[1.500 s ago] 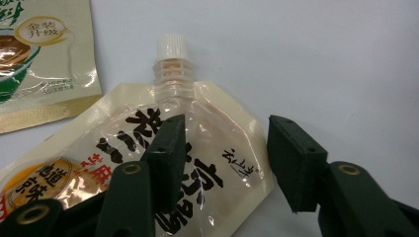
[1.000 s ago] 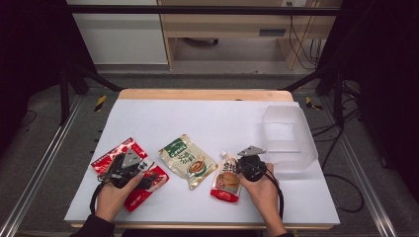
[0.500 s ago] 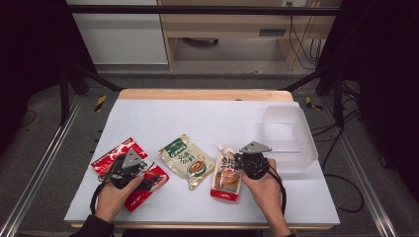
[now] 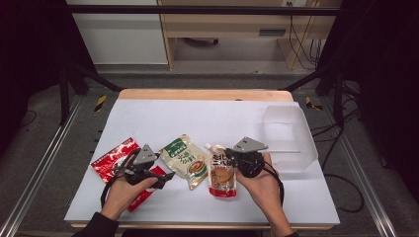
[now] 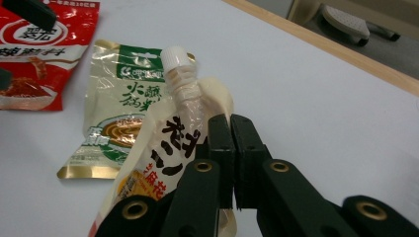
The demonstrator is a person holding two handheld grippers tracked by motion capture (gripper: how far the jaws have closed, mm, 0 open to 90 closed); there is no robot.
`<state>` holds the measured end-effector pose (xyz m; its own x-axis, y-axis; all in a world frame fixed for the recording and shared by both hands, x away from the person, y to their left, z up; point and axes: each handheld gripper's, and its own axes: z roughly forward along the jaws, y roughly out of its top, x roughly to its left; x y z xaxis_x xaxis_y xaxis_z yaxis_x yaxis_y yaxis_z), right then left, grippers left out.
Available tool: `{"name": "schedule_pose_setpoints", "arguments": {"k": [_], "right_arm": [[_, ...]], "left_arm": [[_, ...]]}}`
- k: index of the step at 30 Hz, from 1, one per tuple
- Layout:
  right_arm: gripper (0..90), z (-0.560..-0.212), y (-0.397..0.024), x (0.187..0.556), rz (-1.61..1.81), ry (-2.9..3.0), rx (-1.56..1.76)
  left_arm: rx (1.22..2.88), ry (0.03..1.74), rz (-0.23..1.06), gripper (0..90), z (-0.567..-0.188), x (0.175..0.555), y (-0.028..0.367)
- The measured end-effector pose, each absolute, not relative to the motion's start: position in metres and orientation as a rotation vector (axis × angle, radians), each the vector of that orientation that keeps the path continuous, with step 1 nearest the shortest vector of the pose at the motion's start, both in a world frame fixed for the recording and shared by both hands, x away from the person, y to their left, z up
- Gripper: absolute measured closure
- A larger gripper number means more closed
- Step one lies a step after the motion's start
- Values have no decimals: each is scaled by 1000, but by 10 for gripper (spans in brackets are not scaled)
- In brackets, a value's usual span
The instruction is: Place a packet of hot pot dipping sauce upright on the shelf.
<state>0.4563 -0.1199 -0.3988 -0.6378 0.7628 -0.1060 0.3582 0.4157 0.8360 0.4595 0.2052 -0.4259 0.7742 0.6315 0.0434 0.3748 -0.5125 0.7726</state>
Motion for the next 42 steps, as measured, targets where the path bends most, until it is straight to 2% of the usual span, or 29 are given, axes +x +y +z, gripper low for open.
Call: {"name": "schedule_pose_setpoints", "arguments": {"k": [11, 17, 26, 27, 33, 39, 42], "right_arm": [[891, -382, -107, 441, 1185, 2218, 783], [891, -380, -108, 434, 1199, 2216, 729], [891, -380, -108, 428, 1249, 2208, 693], [891, -379, -107, 425, 1256, 2211, 676], [890, -378, -105, 418, 1265, 2223, 645], [887, -377, -106, 409, 1260, 2233, 622], [885, -377, -108, 406, 1249, 2238, 623]], "left_arm": [[2166, 613, 326, 209, -411, 464, 170], [2165, 554, 267, 337, -409, 466, 150], [2122, 511, 214, 436, -408, 472, 131], [2114, 498, 197, 472, -408, 471, 130], [2093, 477, 178, 552, -408, 471, 126], [2085, 438, 131, 738, -408, 469, 122], [2087, 435, 133, 780, -408, 467, 121]]}}
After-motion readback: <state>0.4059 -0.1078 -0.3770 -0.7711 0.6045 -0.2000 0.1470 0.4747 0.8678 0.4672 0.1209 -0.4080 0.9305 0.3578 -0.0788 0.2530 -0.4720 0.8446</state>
